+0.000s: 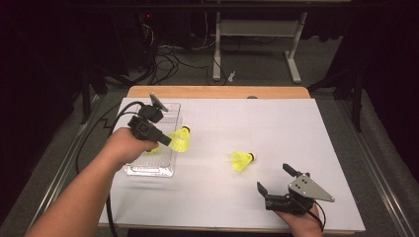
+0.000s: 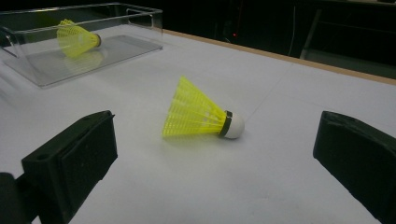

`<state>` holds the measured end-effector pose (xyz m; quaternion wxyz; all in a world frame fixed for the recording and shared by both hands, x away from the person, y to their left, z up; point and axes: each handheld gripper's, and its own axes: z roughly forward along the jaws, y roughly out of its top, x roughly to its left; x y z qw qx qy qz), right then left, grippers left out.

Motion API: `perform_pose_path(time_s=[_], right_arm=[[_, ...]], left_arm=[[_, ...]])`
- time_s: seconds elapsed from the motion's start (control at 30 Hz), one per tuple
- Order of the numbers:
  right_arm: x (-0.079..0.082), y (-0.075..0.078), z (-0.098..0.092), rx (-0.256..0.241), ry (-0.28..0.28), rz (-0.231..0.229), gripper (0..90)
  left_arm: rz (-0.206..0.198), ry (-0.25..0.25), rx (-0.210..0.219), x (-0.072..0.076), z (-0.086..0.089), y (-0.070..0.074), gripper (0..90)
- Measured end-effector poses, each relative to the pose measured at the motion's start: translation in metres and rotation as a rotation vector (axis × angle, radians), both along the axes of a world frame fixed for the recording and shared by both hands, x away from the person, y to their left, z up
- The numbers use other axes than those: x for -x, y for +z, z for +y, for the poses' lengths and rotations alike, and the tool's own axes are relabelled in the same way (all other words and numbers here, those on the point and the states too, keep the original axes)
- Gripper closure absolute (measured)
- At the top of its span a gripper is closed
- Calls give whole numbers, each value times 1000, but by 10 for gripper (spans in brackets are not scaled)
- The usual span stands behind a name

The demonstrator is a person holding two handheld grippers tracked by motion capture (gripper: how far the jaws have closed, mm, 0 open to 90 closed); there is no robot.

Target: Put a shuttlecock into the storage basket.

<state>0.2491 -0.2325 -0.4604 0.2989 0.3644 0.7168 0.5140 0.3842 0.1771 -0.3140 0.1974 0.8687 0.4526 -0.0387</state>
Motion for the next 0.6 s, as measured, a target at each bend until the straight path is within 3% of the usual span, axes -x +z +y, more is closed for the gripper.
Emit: perform_pose_path(time_s=[0.6], right_arm=[[-1,-1,2,5,1,5,1]], left_arm=[[3,85,-8,5,50,0,896]])
